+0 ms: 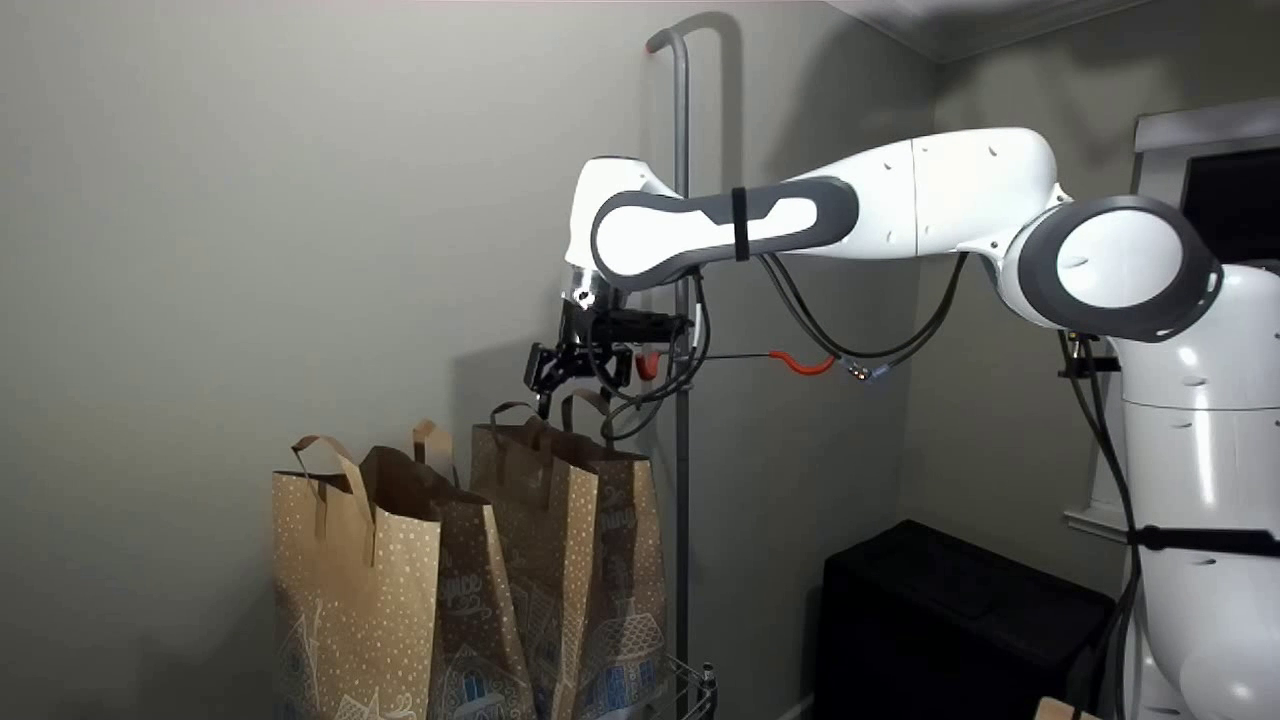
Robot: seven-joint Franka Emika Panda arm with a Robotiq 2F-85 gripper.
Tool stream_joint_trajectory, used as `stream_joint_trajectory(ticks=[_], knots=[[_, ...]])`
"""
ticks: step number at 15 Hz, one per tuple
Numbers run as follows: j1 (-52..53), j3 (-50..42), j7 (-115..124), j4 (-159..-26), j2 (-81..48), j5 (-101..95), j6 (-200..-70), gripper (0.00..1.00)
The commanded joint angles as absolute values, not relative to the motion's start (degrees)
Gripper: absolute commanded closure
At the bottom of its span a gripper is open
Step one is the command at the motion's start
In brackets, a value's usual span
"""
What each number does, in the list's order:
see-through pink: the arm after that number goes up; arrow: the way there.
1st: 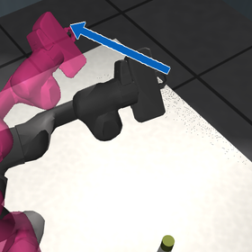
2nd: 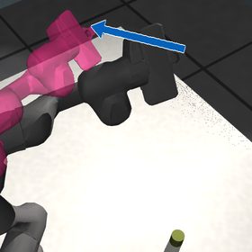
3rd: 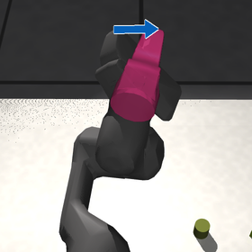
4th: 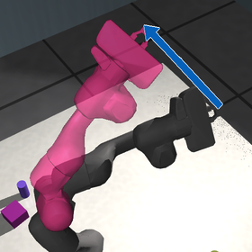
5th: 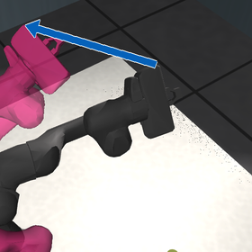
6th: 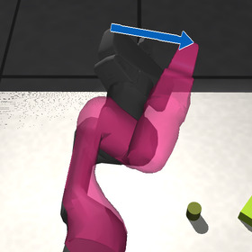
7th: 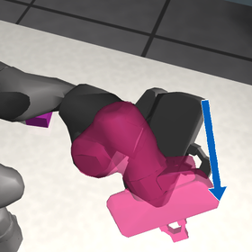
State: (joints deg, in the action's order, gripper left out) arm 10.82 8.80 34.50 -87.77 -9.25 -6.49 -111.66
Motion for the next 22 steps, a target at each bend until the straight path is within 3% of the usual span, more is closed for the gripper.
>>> stream_joint_trajectory(ticks=[1,11,21,22], knots=[[10.9,7.6,40.6,-88.6,-8.5,-2.4,-112.8,0.0],[10.9,7.2,43.4,-90.3,-8.1,2.2,-120.4,0.0],[13.2,8.1,27.7,-87.4,-10.8,-4.0,-113.5,0.0],[13.5,8.0,26.9,-87.3,-11.0,-5.5,-112.8,0.25]])
